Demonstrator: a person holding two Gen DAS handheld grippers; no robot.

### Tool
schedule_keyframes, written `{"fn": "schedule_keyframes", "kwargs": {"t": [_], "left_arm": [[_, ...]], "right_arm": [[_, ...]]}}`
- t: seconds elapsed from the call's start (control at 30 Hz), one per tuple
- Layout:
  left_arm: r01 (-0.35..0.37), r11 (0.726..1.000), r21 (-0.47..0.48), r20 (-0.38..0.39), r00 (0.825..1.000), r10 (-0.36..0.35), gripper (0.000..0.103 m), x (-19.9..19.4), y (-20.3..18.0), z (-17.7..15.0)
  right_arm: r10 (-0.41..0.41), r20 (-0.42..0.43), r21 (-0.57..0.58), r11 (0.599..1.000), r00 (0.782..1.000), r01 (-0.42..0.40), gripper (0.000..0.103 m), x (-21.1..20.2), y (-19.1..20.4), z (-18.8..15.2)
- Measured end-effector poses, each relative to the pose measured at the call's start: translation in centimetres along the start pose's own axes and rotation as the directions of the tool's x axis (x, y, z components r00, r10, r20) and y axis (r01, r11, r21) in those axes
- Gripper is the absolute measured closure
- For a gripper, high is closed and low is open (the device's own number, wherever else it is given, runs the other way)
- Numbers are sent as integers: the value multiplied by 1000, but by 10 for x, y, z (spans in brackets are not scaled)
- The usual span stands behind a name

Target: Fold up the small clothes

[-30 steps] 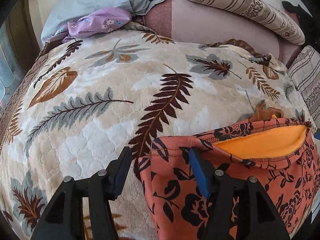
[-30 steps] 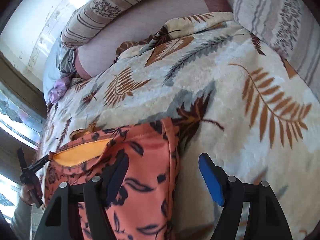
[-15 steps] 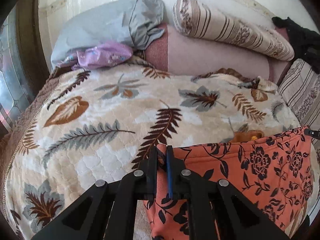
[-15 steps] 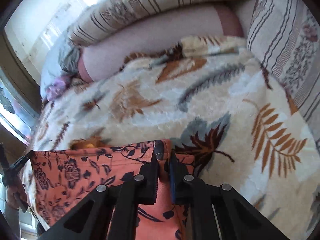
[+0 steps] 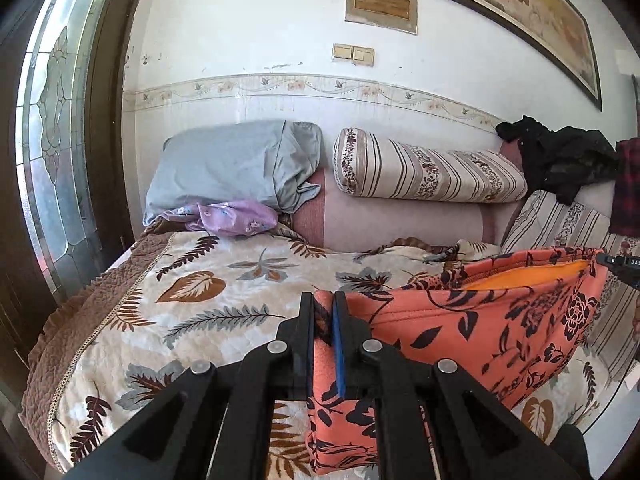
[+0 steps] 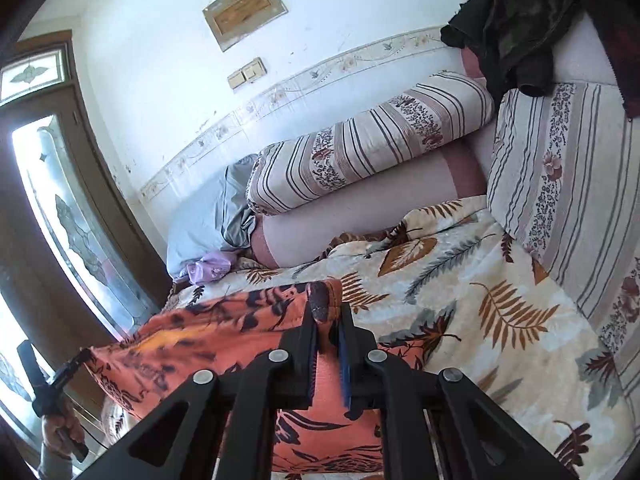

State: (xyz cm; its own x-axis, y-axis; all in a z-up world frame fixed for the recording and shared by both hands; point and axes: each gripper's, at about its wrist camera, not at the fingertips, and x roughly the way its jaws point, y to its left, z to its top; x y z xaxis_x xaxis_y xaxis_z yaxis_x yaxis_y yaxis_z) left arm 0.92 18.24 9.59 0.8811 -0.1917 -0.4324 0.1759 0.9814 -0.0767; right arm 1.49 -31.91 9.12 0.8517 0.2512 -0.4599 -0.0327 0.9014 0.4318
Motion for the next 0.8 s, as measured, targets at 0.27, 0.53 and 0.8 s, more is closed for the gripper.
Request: {"fn": "schedule_keyframes", "kwargs": {"t": [0.27, 0.53, 0.8], "left_arm": [[-121, 990, 75, -435, 889, 141, 88, 243, 22, -71], [-206, 977, 59, -331, 919, 214, 46, 196, 32, -58], [-74, 997, -16, -243, 968, 68, 30, 96, -1, -90]], "right_arm": [[-23, -430, 190, 975, 903, 115, 85, 219, -108, -33], [-106, -396, 225, 952, 912, 208, 34, 197, -114, -70], [245, -328, 299, 943, 912, -146, 21, 112, -42, -103]]}}
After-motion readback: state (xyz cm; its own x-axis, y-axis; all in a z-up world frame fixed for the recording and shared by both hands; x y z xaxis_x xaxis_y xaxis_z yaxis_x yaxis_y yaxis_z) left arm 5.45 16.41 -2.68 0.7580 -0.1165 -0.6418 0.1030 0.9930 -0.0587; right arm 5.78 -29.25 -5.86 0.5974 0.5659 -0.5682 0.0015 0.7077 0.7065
